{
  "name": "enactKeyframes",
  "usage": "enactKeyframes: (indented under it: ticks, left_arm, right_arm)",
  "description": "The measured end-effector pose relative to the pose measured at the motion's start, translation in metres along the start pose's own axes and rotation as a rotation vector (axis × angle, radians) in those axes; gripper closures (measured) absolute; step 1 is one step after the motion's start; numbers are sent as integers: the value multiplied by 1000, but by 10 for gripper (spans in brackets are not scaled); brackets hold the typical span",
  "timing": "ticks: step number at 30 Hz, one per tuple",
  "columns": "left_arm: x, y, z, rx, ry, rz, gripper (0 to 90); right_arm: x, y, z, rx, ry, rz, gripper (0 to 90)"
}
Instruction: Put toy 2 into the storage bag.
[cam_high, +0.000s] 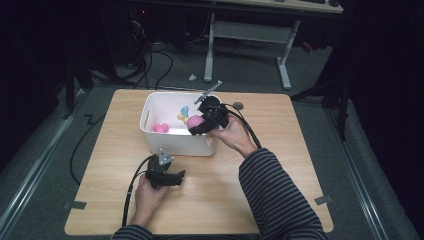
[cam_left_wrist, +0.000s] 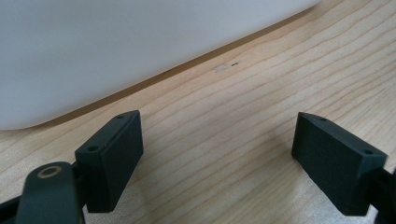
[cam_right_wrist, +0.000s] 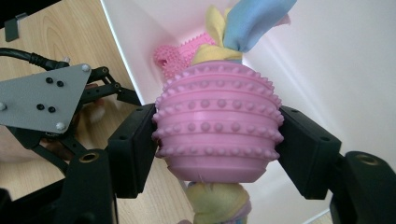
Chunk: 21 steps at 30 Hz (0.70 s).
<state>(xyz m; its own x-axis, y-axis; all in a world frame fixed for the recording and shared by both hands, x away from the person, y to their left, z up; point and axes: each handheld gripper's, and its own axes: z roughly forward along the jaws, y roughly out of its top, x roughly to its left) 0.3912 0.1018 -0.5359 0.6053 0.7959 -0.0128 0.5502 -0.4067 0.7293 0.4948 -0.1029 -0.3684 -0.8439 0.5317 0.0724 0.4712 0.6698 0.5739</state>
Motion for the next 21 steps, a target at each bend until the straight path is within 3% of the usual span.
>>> enactKeyframes:
  ticks: [4, 9, 21]
  left_arm:
    - [0, 0, 0, 0, 0, 0, 166]
    - [0, 0, 0, 0, 0, 0, 166]
    - [0, 0, 0, -2, 2, -2, 168]
  right_arm:
    - [-1, -2, 2, 5, 9, 9, 325]
    - [-5, -6, -4, -33, 21, 35, 309]
    - [-8, -27, -34, -142, -45, 64, 329]
